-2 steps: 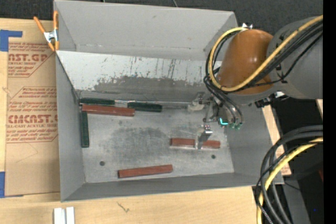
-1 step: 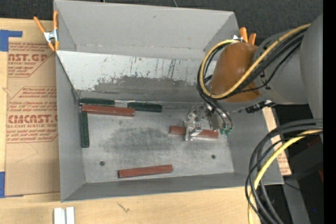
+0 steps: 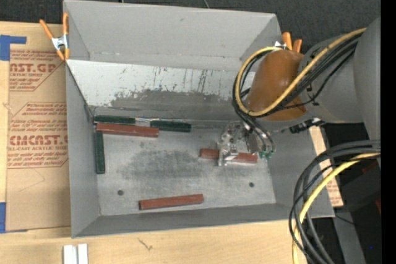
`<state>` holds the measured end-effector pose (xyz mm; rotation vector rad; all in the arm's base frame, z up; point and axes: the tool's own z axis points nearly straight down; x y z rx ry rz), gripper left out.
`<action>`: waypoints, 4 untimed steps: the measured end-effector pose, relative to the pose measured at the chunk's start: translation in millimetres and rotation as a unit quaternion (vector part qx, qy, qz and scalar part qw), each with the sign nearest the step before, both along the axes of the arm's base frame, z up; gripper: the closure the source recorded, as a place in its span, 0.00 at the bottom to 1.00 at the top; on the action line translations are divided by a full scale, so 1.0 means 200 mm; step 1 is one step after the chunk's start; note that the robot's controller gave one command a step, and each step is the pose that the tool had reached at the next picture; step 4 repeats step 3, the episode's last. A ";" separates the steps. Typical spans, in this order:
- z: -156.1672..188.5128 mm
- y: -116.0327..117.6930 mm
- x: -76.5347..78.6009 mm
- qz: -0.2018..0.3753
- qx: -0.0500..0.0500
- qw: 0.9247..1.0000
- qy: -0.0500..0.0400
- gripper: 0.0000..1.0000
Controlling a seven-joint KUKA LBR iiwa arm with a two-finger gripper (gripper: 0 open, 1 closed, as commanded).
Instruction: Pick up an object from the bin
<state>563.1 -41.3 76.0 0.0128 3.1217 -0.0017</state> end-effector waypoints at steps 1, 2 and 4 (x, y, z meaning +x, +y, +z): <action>0.61 -0.05 0.10 0.002 0.000 1.000 0.009 1.00; 0.61 -0.04 0.10 0.002 0.000 1.000 0.009 1.00; 0.79 -0.12 0.04 0.052 0.001 0.999 0.011 1.00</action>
Offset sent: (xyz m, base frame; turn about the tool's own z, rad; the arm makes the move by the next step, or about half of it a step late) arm 0.0000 0.0000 0.0000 0.0000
